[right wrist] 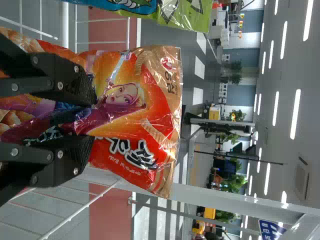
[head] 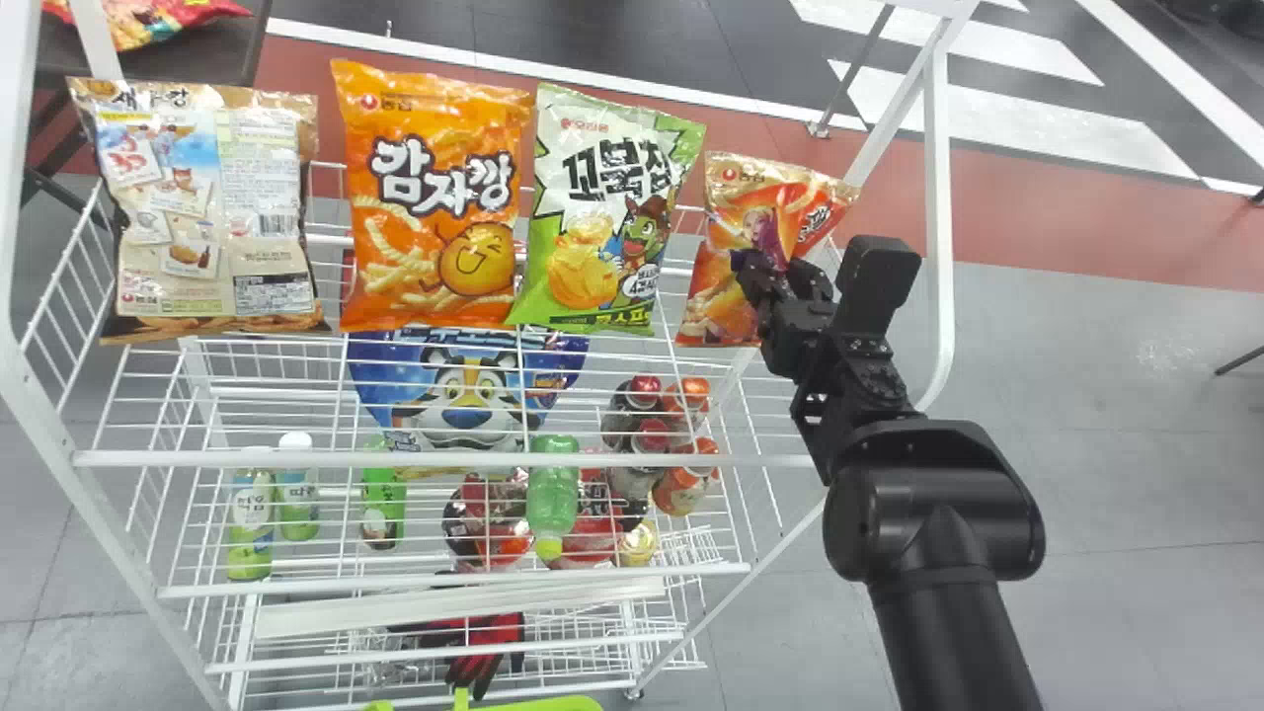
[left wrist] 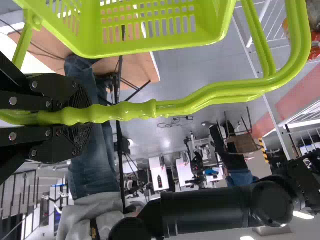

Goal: Hold basket handle with left hand then pick Saewookkang with right hand and place into basket

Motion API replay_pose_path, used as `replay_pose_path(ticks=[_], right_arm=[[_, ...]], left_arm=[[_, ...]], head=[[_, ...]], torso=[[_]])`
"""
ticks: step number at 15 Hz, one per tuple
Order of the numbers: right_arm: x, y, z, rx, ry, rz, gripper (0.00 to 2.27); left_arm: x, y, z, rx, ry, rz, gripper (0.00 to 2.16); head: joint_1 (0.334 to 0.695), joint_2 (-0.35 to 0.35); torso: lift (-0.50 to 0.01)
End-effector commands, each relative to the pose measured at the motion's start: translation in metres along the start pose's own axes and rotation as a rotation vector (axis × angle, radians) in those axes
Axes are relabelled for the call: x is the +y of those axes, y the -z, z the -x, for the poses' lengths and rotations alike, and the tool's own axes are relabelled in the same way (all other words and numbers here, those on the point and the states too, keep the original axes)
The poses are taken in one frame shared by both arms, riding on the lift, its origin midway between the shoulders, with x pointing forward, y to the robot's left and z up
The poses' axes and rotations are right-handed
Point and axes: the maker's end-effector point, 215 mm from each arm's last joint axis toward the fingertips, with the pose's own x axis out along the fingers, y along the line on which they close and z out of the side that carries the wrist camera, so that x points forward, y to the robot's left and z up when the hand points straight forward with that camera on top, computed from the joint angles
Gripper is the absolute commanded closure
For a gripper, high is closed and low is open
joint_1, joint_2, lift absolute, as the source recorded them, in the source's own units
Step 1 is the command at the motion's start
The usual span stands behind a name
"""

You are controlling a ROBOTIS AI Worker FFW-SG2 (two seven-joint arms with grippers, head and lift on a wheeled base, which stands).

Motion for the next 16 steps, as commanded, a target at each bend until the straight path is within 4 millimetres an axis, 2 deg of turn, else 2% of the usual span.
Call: replay_pose_path(ticks=[1,5,9,12,16], right_arm=[[-0.001,-0.009,0.01,-0.027,0.003,-0.008,1.98],[-0.005,-0.033,0.037,-0.081,0.009,-0.034,1.98],[0.001,-0.047,0.082,-0.075,-0.026,-0.062,1.98],[0.017,-0.038,0.113,0.012,-0.07,-0.072,1.98],[0.049,-0.01,0.164,0.187,-0.145,-0.045,1.98]], left_arm=[[-0.002,-0.001,-0.001,-0.004,0.005,0.0,1.93],[-0.005,-0.001,-0.001,-0.009,0.011,-0.001,1.93],[-0.008,-0.003,-0.001,-0.016,0.016,-0.014,1.93],[-0.011,-0.003,-0.001,-0.018,0.02,-0.019,1.93],[-0.015,-0.004,0.007,-0.013,0.0,-0.032,1.93]], head=[[0.695,-0.35],[0.695,-0.35],[0.695,-0.35],[0.695,-0.35],[0.695,-0.35]], torso=[[-0.019],[-0.019],[-0.019],[-0.019],[-0.019]])
